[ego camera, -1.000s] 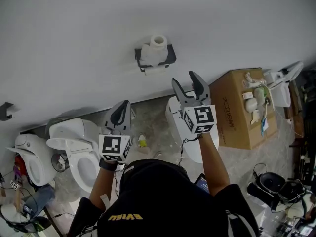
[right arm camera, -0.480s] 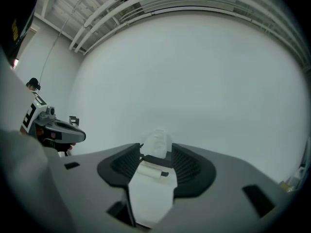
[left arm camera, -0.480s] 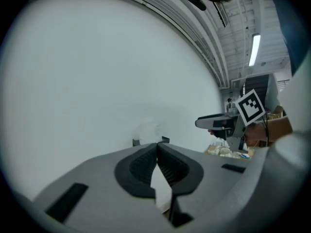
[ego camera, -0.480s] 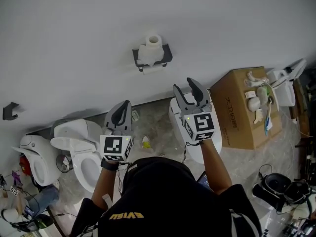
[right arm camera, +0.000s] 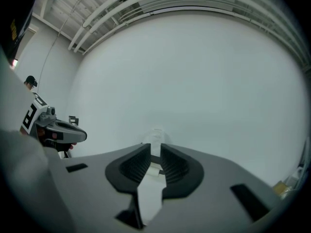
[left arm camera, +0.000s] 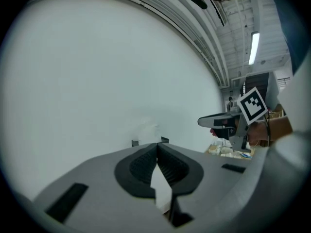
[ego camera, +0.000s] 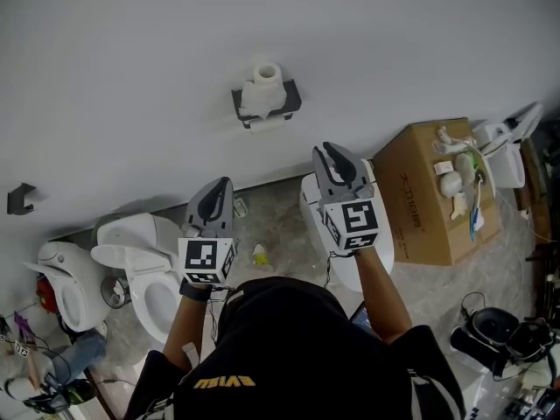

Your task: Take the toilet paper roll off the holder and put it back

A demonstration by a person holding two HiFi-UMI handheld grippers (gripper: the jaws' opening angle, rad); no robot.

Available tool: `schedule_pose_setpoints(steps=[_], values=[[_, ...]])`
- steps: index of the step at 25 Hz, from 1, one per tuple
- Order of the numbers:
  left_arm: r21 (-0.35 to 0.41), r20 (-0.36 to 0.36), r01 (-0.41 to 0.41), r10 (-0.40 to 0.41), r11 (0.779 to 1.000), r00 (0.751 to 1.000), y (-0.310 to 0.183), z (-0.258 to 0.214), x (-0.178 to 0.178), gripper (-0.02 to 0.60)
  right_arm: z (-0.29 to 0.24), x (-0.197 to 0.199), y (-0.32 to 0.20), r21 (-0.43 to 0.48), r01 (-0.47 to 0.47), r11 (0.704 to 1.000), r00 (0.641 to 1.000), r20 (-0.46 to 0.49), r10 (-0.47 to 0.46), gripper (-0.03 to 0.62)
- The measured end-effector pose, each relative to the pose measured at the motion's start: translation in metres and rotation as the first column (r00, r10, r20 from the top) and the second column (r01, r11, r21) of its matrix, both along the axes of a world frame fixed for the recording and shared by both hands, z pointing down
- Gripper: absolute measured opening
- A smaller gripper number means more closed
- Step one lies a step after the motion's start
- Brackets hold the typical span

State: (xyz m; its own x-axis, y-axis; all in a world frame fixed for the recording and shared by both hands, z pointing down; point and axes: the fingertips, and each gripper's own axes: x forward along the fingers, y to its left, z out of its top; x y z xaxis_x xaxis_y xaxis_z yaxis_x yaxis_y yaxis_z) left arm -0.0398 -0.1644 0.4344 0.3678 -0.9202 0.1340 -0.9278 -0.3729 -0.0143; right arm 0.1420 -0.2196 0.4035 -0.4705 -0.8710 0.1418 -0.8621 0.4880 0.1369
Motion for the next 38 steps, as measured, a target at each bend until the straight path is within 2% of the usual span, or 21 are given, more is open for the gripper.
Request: schedule_pose_setpoints(steps=[2, 8, 19, 38], values=[[0.002, 0.001, 0.003, -0.003, 1.000, 1.000, 0.000, 0.000, 0.000, 0.011, 0.001, 0.002, 0.000, 0.001, -0.010, 1.000, 1.000, -0.012, 0.010, 0.028], [0.007, 0.000, 0.004, -0.004, 1.000, 1.000, 0.001, -0.003, 0.002, 0.011, 0.001, 0.001, 0.000, -0.010, -0.003, 1.000, 1.000, -0.018, 0.003, -0.003], [0.007, -0.002, 0.003, -0.003, 1.000, 1.000, 0.002, -0.003, 0.004, 0.011, -0.004, 0.000, 0.007, 0.003, 0.016, 1.000, 1.000, 0.008, -0.016, -0.006], [0.010, -0.006, 0.020, -0.020, 1.000, 1.000, 0.004, -0.002, -0.006, 0.011, -0.005, -0.014, 0.011, 0.004, 0.048, 0.999, 0.999, -0.021, -0.048, -0.006]])
